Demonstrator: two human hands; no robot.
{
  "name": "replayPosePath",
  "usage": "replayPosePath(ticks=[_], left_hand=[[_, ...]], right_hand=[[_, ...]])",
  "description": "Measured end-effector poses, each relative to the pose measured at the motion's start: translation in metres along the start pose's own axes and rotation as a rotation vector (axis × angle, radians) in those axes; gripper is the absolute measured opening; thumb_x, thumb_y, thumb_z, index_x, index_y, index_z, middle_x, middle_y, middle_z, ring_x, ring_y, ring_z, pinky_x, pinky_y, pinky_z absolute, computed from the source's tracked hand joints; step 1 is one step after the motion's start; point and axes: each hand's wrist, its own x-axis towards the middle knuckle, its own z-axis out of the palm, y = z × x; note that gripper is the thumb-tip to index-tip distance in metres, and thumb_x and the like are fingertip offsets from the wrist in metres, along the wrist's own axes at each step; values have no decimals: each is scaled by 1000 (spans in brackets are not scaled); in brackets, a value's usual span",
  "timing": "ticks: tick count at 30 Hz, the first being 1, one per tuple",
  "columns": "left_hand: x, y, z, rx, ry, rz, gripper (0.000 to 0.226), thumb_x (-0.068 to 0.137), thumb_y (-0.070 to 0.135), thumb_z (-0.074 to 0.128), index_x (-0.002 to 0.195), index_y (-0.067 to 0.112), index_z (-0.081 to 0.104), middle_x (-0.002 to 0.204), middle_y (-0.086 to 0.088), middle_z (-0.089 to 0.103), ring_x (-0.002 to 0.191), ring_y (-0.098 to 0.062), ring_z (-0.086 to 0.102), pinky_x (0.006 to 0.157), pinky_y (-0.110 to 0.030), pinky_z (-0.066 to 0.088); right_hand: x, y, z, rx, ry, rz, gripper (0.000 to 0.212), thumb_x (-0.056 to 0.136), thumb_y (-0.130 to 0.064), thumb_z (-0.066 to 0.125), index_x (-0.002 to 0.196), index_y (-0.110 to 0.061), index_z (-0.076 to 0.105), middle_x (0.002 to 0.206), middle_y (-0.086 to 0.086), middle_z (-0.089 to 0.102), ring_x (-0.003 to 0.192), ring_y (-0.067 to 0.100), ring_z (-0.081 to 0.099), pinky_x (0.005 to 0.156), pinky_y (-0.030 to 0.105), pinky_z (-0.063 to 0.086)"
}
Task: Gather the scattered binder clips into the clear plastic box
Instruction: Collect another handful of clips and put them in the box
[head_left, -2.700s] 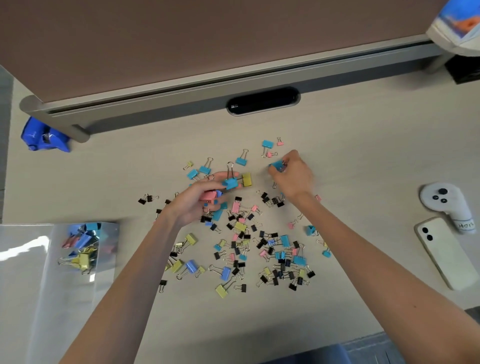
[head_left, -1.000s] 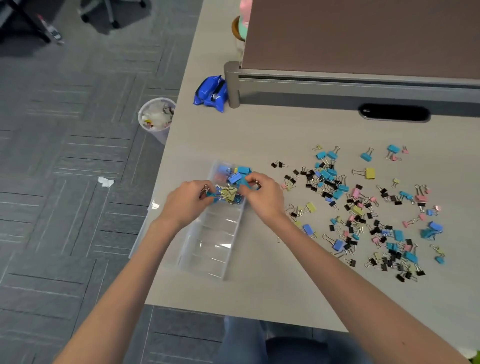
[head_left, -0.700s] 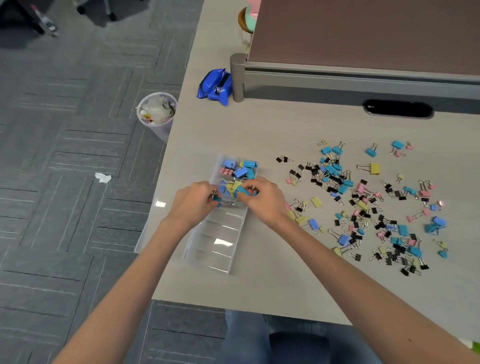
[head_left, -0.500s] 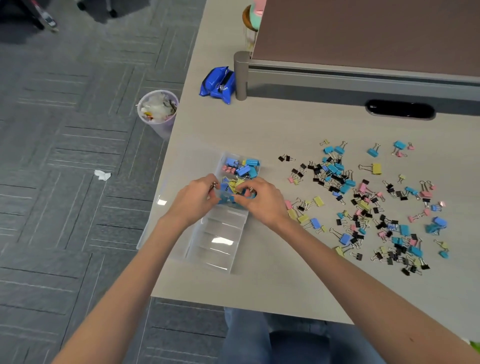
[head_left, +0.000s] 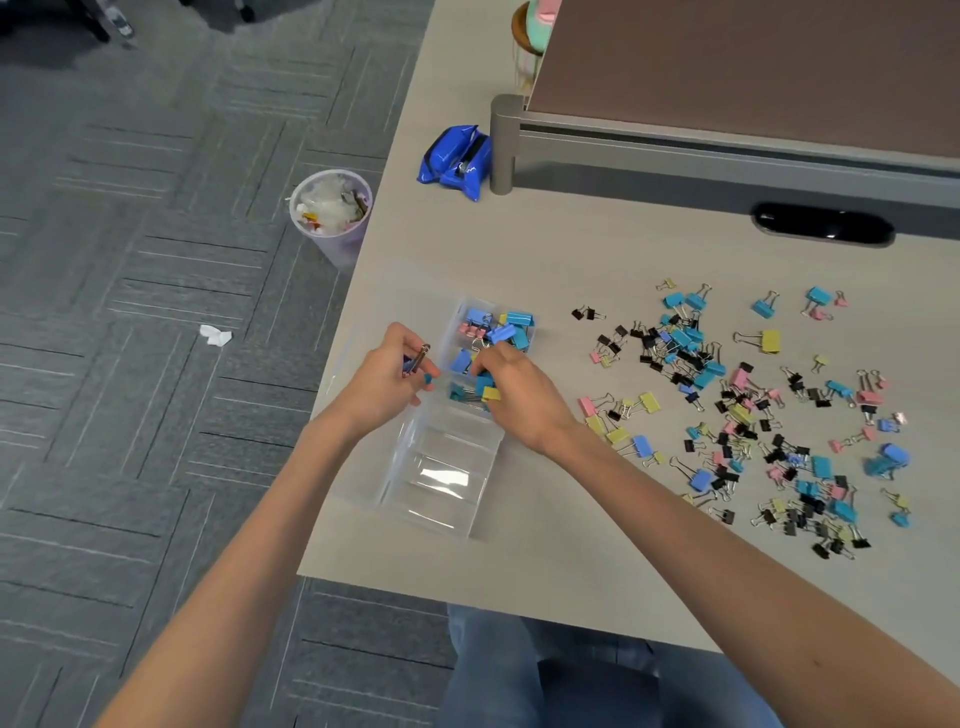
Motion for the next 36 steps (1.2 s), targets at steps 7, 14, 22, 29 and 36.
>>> replayPosePath(ticks=[7, 14, 22, 29, 36], left_hand=[[3, -2, 1, 53, 77, 30, 14, 85, -1, 66, 90, 9, 59, 99, -14, 66, 84, -25, 61, 60, -24, 54], [5, -5, 1, 6, 125, 10, 16, 90, 4, 62, 91, 12, 48, 95, -14, 62, 80, -23, 69, 56, -33, 57], [10, 5, 26, 562, 176, 270, 9, 83, 23, 70, 79, 24, 62, 90, 10, 58, 89, -14, 51, 67, -32, 44], [19, 6, 51, 602, 100, 334, 10, 79, 31, 73, 87, 25, 72, 95, 5, 57, 89, -16, 57, 65, -27, 41], [19, 4, 60, 504, 41, 368, 39, 77, 17, 70, 113, 24, 57, 108, 6, 56, 109, -13, 46, 76, -30, 47]], right_hand=[[1, -4, 8, 53, 93, 0, 42, 83, -6, 68, 120, -13, 50, 115, 5, 58, 102, 25, 57, 78, 42, 52], [-2, 2, 9, 74, 148, -22, 34, 83, 6, 55, 112, -11, 55, 114, 4, 56, 98, 24, 58, 73, 41, 52], [-18, 28, 5, 118, 345, 0, 23, 86, 2, 51, 102, -12, 59, 104, 1, 56, 87, 19, 60, 64, 41, 53], [-27, 40, 11, 206, 362, 50, 26, 88, 4, 49, 103, -14, 60, 104, -2, 57, 84, 16, 60, 65, 40, 53], [-28, 42, 8, 275, 389, 80, 26, 86, 3, 51, 99, -16, 61, 100, -10, 54, 81, 9, 57, 66, 38, 53]])
